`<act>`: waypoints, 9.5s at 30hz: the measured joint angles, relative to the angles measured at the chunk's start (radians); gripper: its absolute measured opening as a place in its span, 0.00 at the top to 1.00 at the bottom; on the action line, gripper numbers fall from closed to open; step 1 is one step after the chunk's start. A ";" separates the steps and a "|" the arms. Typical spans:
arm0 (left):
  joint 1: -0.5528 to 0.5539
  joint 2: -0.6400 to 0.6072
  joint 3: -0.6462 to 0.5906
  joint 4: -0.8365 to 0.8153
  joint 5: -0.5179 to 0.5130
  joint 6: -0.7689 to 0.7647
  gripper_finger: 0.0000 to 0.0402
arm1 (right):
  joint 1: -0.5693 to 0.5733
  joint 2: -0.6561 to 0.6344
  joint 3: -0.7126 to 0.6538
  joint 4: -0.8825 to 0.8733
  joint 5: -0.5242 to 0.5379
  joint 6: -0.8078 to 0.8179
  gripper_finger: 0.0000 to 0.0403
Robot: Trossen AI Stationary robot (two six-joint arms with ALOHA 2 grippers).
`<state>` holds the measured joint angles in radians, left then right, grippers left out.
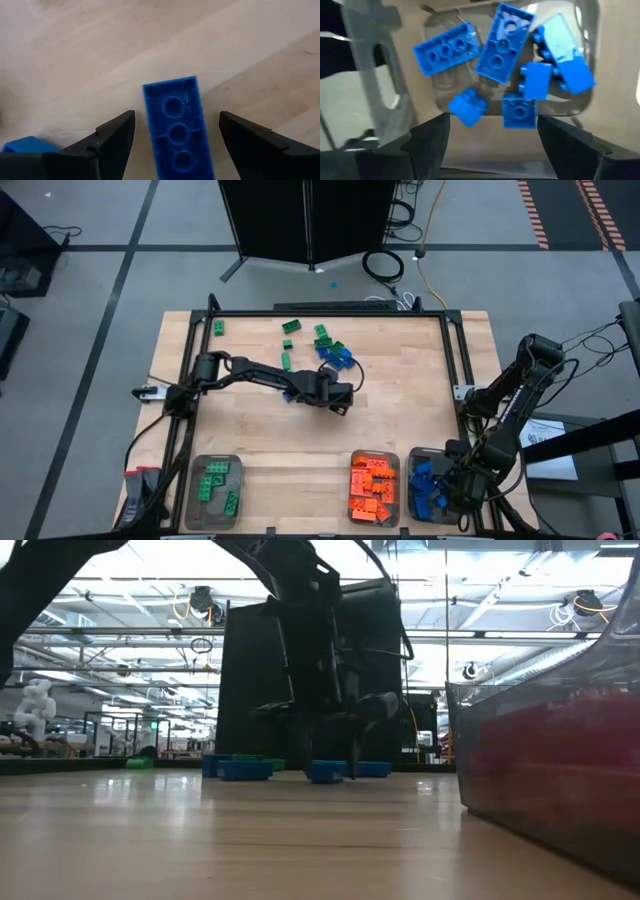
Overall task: Sort blocks
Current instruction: Put the blue game piece into the right black bin
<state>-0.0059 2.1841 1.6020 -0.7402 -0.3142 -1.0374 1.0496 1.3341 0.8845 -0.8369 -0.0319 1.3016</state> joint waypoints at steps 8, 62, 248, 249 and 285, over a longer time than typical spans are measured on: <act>-0.003 0.043 0.006 0.047 0.044 -0.012 0.35 | -0.010 0.000 0.000 -0.015 0.005 0.022 0.27; -0.017 -0.366 0.210 0.718 0.413 0.678 0.70 | -0.272 -0.330 0.251 0.689 1.325 -1.994 0.27; -0.024 -0.076 0.078 -0.459 -0.007 0.493 0.26 | -0.201 -0.114 -0.034 0.051 0.082 -0.052 0.16; -0.024 -0.069 0.068 -0.459 -0.012 0.494 0.26 | -0.201 -0.114 -0.034 0.043 0.083 -0.055 0.16; 0.166 -0.115 -0.180 -0.242 0.339 0.714 0.26 | -0.201 -0.114 -0.034 -0.015 0.084 -0.060 0.16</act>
<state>0.1597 2.0689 1.4218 -0.9827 0.0246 -0.3237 0.8482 1.2201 0.8509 -0.8519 0.0525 1.2415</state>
